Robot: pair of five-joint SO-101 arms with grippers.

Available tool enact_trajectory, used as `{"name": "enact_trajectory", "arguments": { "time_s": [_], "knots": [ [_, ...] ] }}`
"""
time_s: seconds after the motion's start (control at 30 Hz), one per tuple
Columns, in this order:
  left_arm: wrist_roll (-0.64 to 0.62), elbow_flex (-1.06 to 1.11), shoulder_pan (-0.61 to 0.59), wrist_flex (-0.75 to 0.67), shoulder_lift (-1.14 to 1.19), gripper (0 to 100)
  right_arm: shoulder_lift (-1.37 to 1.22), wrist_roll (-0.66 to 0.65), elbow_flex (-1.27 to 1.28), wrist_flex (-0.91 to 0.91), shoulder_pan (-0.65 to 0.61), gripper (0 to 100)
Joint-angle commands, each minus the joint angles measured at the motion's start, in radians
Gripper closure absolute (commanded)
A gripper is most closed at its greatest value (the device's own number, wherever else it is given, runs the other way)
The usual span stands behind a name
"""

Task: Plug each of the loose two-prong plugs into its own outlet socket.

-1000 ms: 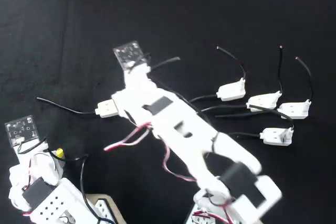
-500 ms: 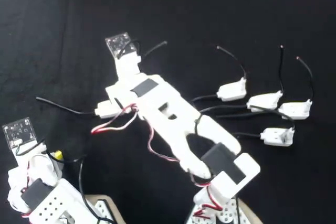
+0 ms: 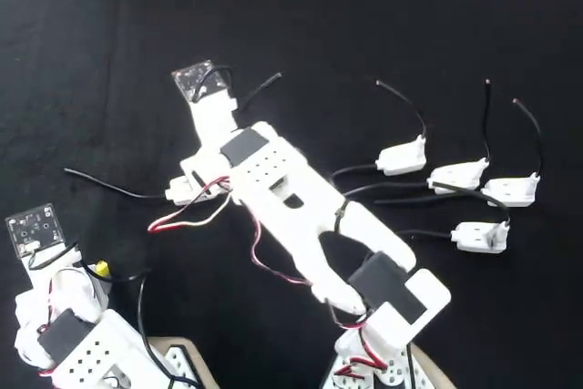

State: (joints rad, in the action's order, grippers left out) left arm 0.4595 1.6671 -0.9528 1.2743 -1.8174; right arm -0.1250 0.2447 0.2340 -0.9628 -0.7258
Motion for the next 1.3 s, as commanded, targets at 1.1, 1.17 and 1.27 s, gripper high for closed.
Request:
{"name": "enact_trajectory", "arguments": {
  "time_s": [1.1,1.17,1.27],
  "knots": [
    [0.005,-0.001,-0.008,-0.015,-0.006,69,-0.162,0.009,-0.047,0.141,0.011,98.7],
    [0.005,-0.001,-0.010,-0.015,-0.006,69,-0.188,0.009,-0.048,0.143,-0.009,98.7],
    [0.005,-0.001,-0.010,-0.015,-0.006,69,-0.200,0.025,-0.044,0.141,-0.046,98.7]
  ]
}}
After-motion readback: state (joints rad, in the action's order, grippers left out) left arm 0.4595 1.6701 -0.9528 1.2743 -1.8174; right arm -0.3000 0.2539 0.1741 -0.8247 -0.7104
